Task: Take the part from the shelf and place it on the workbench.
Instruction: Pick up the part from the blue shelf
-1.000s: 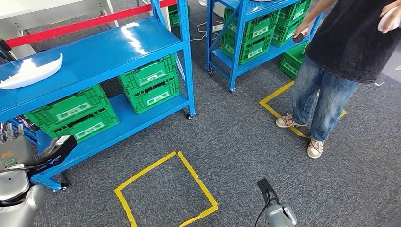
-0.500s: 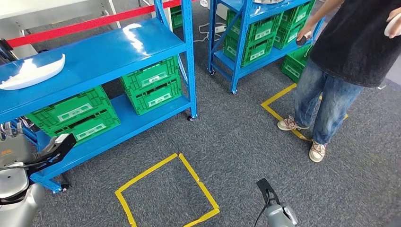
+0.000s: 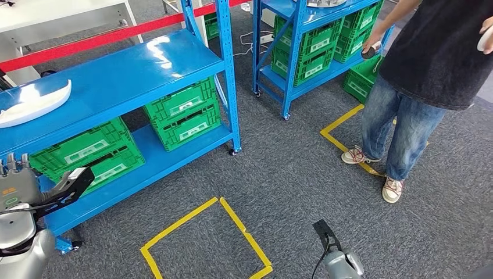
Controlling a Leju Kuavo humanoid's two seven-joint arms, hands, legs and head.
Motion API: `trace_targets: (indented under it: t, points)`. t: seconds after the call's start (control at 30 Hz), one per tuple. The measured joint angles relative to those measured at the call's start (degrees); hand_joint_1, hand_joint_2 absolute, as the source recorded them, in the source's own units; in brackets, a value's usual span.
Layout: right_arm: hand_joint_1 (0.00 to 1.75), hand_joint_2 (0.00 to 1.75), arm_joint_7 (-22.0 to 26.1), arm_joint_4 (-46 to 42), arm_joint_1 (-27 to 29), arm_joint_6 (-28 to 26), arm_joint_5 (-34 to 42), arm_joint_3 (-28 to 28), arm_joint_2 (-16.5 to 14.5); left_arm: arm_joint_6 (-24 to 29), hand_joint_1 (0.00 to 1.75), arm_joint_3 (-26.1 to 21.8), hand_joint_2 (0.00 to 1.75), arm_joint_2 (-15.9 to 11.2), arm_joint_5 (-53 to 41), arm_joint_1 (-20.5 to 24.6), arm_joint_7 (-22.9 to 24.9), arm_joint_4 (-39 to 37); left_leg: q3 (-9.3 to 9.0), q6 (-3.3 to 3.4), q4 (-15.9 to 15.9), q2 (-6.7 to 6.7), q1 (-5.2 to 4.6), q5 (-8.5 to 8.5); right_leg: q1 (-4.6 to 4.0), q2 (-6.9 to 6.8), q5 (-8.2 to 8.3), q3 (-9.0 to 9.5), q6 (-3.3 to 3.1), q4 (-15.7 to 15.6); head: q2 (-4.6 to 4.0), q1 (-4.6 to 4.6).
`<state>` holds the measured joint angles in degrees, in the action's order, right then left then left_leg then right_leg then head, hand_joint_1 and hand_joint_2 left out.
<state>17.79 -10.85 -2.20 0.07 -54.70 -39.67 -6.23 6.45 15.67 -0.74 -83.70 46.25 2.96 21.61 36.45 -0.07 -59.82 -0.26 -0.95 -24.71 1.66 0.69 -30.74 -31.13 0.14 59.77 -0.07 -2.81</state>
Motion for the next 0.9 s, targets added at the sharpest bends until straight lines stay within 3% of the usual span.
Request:
trace_targets:
  t: [0.13, 0.2, 0.27, 0.3, 0.33, 0.4, 0.47, 0.57, 0.63, 0.7, 0.77, 0.8, 0.83, 0.9]
  points:
    - [0.0, 0.0, 0.0, 0.0, -0.1, 0.1, -0.1, 0.0, 0.0, 0.2, 0.0, 0.0, 0.0, -0.2, 0.0, 0.0, 0.0, 0.1, -2.29, 0.91, 2.2, -0.14, 0.28, -0.76, -0.01, -0.32, 0.07, -0.11, 1.19, 1.7, 0.0, 0.02]
    - [0.0, 0.0, 0.0, 0.0, -0.2, 0.1, -0.1, 0.0, 0.0, 0.4, 0.0, -0.1, 0.0, -0.2, 0.0, 0.0, 0.1, 0.1, -3.3, 1.4, 2.6, -0.16, 0.41, -1.24, -0.07, -0.44, -1.82, -3.32, 1.52, 7.2, 0.0, -0.02]
    - [0.0, 0.0, 0.0, 0.0, -0.2, 0.2, -0.2, 0.0, 0.1, 0.4, 0.0, -0.1, 0.0, -0.2, 0.0, -0.2, 0.1, 0.1, -3.85, 1.58, 2.5, -0.23, 0.38, -1.93, -0.13, -0.45, -3.77, -8.1, 1.77, 13.5, 0.0, -0.07]
    - [0.0, 0.0, 0.0, 0.0, -0.1, 0.2, -0.2, -0.1, 0.2, 0.4, 0.0, -0.1, 0.0, -0.2, 0.0, -0.4, 0.2, 0.0, -4.2, 1.53, 2.4, -0.27, 0.38, -2.33, -0.13, -0.46, -3.54, -9.7, 1.83, 14.6, 0.0, -0.09]
    - [0.0, 0.0, 0.0, 0.0, -0.1, 0.2, -0.3, -0.2, 0.2, 0.4, 0.0, -0.1, 0.0, -0.2, 0.0, -0.5, 0.2, 0.0, -4.64, 1.41, 2.3, -0.31, 0.41, -2.78, -0.12, -0.47, -2.1, -10.27, 1.83, 13.7, 0.0, -0.1]
    - [0.0, 0.0, 0.0, 0.0, -0.1, 0.3, -0.3, -0.4, 0.2, 0.4, 0.0, -0.1, 0.0, -0.2, 0.0, -0.6, 0.4, -0.1, -5.65, 0.97, 2.1, -0.28, 0.53, -3.89, -0.09, -0.57, 3.21, -8.61, 1.76, 6.8, 0.0, -0.13]
    - [0.0, 0.0, 0.1, 0.0, -0.1, 0.4, -0.3, -0.4, 0.3, 0.4, 0.0, -0.1, 0.0, -0.2, -0.1, -0.5, 0.5, -0.1, -6.34, 0.36, 1.8, -0.21, 0.46, -4.9, -0.36, -0.74, 5.58, -6.72, 1.33, 1.0, 0.0, -0.07]
    - [0.0, 0.0, 0.0, 0.0, 0.0, 0.5, -0.4, -0.5, 0.3, 0.3, 0.0, -0.1, 0.0, -0.2, -0.1, -0.4, 0.5, -0.1, -6.74, -0.58, 1.7, -0.21, 0.28, -5.51, -0.56, -0.7, 5.33, -5.95, -0.01, -0.2, 0.0, 0.02]
    - [0.0, 0.0, 0.1, 0.0, 0.0, 0.5, -0.4, -0.6, 0.2, 0.3, 0.0, -0.1, 0.0, -0.2, -0.1, -0.4, 0.5, -0.1, -6.19, -1.13, -0.2, -0.17, 0.37, -5.71, -0.37, -0.58, 4.96, -5.16, -0.78, -0.3, 0.0, 0.09]
    - [0.0, 0.0, 0.1, 0.0, -0.1, 0.5, -0.4, -0.6, 0.2, 0.3, 0.0, -0.1, 0.0, -0.2, -0.1, -0.3, 0.5, -0.2, -2.9, -1.66, -5.9, -0.07, 0.59, -7.31, -0.28, -0.46, 4.27, -4.16, -1.34, -0.4, 0.0, 0.19]
    - [0.0, 0.0, 0.1, 0.0, 0.0, 0.5, -0.4, -0.6, 0.2, 0.3, 0.0, -0.1, 0.0, -0.3, -0.1, -0.4, 0.5, -0.3, 1.92, -2.07, -12.7, -0.05, 0.78, -9.82, -0.3, -0.35, 3.44, -3.29, -1.52, -0.4, 0.0, 0.22]
    - [0.0, 0.0, 0.1, 0.0, 0.0, 0.5, -0.4, -0.6, 0.2, 0.3, 0.0, -0.1, 0.0, -0.3, -0.1, -0.6, 0.5, -0.4, 3.74, -2.13, -14.4, -0.05, 0.83, -10.14, -0.31, -0.28, 2.97, -2.77, -1.5, -0.4, 0.0, 0.22]
    - [0.0, 0.0, 0.1, 0.0, 0.1, 0.5, -0.4, -0.7, 0.2, 0.3, 0.0, -0.1, 0.0, -0.3, -0.1, -0.7, 0.5, -0.4, 4.5, -2.05, -14.0, -0.05, 0.82, -9.14, -0.33, -0.23, 2.51, -2.17, -1.46, -0.4, 0.0, 0.23]
    - [0.0, 0.0, 0.1, 0.0, 0.1, 0.5, -0.4, -0.7, 0.2, 0.3, 0.0, -0.1, 0.0, -0.3, -0.1, -0.8, 0.5, -0.5, 3.18, -1.41, -8.0, -0.05, 0.67, -3.88, -0.42, -0.17, 1.51, -0.76, -1.37, -0.4, 0.0, 0.23]
